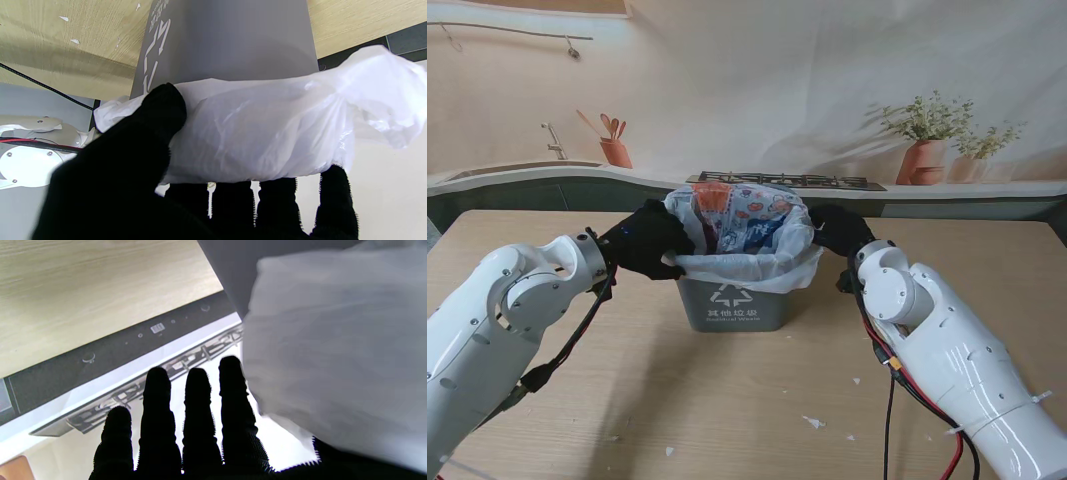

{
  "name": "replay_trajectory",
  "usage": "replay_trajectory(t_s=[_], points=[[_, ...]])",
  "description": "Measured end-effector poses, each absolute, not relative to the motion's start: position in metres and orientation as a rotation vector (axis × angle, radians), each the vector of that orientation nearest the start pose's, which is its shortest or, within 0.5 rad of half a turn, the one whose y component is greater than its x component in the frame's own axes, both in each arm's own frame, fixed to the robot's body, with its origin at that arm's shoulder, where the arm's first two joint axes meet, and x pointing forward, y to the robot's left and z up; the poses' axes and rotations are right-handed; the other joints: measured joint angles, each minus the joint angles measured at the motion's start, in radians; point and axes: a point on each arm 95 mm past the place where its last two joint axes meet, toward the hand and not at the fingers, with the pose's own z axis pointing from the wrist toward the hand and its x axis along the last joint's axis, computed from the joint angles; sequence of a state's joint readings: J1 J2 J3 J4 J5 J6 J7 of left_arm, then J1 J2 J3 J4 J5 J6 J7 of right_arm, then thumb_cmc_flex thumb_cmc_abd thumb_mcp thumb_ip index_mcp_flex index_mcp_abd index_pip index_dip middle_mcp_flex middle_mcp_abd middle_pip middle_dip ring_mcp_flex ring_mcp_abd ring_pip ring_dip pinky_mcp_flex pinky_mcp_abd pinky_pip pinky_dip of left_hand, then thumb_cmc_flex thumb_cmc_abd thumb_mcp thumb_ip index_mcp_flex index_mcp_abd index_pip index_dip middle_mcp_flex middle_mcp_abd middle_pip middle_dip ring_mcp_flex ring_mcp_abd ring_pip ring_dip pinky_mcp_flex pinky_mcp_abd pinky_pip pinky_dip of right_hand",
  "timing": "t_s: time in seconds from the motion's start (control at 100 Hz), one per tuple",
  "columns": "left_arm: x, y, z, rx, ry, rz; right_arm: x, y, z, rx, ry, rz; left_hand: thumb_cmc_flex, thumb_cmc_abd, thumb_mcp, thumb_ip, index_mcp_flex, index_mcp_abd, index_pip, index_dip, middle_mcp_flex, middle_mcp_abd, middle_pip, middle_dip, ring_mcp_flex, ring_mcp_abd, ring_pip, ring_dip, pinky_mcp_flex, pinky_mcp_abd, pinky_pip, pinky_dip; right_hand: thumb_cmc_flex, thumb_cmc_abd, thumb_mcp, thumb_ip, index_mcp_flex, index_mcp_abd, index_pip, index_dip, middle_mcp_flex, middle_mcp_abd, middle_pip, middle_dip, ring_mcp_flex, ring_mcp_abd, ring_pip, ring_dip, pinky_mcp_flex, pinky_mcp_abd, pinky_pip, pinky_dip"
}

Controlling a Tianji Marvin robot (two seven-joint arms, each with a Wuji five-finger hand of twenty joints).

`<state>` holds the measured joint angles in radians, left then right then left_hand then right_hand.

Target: Fit the garbage bag over the bin

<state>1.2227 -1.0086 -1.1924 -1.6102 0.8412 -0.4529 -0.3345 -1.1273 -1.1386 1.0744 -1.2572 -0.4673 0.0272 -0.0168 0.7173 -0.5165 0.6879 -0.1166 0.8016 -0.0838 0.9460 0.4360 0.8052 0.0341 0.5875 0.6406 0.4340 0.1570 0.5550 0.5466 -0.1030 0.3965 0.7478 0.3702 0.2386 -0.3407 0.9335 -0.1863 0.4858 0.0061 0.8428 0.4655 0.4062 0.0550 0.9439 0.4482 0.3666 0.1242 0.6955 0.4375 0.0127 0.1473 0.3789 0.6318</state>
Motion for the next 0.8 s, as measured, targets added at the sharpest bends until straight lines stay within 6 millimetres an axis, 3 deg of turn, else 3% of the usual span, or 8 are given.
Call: replay_trajectory(t_s=[0.11, 0.28, 0.55, 0.63, 0.73, 0.8], points=[[0.462, -0.015, -0.203, -0.779, 1.919, -1.658, 0.520, -0.017, -0.272, 1.642, 1.108, 1.761, 0.000, 0.000, 0.000, 0.000, 0.000, 0.000, 0.000, 0.000, 0.000, 0.000, 0.000, 0.000, 0.000, -0.001, 0.000, 0.000, 0.000, 0.000, 0.000, 0.000, -0.053, 0.033, -0.052, 0.000, -0.146, 0.005, -0.026, -0.057, -0.103, 0.000, -0.047, -0.030, -0.071, -0.016, -0.088, -0.046, -0.039, -0.010, -0.009, 0.016], [0.462, -0.015, -0.203, -0.779, 1.918, -1.658, 0.517, -0.023, -0.267, 1.744, 0.947, 1.891, 0.000, 0.000, 0.000, 0.000, 0.000, 0.000, 0.000, 0.000, 0.000, 0.000, 0.000, 0.000, 0.000, -0.001, 0.000, 0.000, 0.000, 0.000, 0.000, 0.000, -0.096, 0.033, -0.086, 0.000, -0.248, 0.007, -0.053, -0.140, -0.157, 0.000, -0.129, -0.067, -0.105, -0.020, -0.180, -0.095, -0.074, -0.025, -0.023, 0.020], [0.462, -0.015, -0.204, -0.780, 1.914, -1.660, 0.516, -0.029, -0.258, 1.703, 0.873, 1.953, 0.000, -0.002, 0.001, 0.000, 0.000, 0.000, 0.001, 0.000, 0.000, 0.000, 0.000, 0.000, 0.000, -0.003, 0.000, 0.000, 0.000, -0.001, 0.000, 0.000, -0.145, 0.068, -0.153, 0.000, -0.323, -0.003, -0.056, -0.189, -0.207, 0.000, -0.165, -0.095, -0.145, -0.030, -0.229, -0.122, -0.087, -0.041, -0.025, 0.027], [0.462, -0.015, -0.204, -0.782, 1.899, -1.672, 0.514, -0.030, -0.255, 1.692, 0.857, 1.973, -0.035, -0.023, 0.000, 0.000, -0.002, 0.028, -0.032, -0.023, -0.049, 0.000, 0.008, -0.076, 0.001, -0.010, 0.007, 0.000, 0.017, -0.002, 0.000, 0.000, -0.145, 0.069, -0.161, 0.000, -0.324, -0.003, -0.056, -0.191, -0.207, 0.000, -0.184, -0.105, -0.153, -0.031, -0.240, -0.124, -0.087, -0.045, -0.026, 0.028], [0.462, -0.014, -0.206, -0.792, 1.878, -1.687, 0.513, -0.030, -0.252, 1.674, 0.851, 1.997, -0.183, 0.025, 0.026, 0.002, -0.118, 0.124, -0.216, -0.043, -0.208, 0.006, -0.015, -0.121, -0.030, -0.013, 0.014, 0.011, 0.018, -0.012, -0.001, 0.000, -0.145, 0.073, -0.161, 0.000, -0.324, -0.003, -0.056, -0.193, -0.207, 0.000, -0.184, -0.106, -0.153, -0.032, -0.240, -0.124, -0.087, -0.045, -0.026, 0.028], [0.461, -0.013, -0.207, -0.799, 1.862, -1.697, 0.512, -0.030, -0.249, 1.661, 0.850, 2.013, -0.220, 0.038, -0.001, 0.012, -0.218, 0.162, -0.309, -0.057, -0.302, 0.012, -0.037, -0.143, -0.080, -0.013, 0.009, 0.020, 0.019, -0.017, -0.002, -0.001, -0.145, 0.080, -0.160, 0.000, -0.324, -0.003, -0.056, -0.201, -0.207, 0.000, -0.184, -0.106, -0.153, -0.036, -0.240, -0.124, -0.087, -0.045, -0.026, 0.028]])
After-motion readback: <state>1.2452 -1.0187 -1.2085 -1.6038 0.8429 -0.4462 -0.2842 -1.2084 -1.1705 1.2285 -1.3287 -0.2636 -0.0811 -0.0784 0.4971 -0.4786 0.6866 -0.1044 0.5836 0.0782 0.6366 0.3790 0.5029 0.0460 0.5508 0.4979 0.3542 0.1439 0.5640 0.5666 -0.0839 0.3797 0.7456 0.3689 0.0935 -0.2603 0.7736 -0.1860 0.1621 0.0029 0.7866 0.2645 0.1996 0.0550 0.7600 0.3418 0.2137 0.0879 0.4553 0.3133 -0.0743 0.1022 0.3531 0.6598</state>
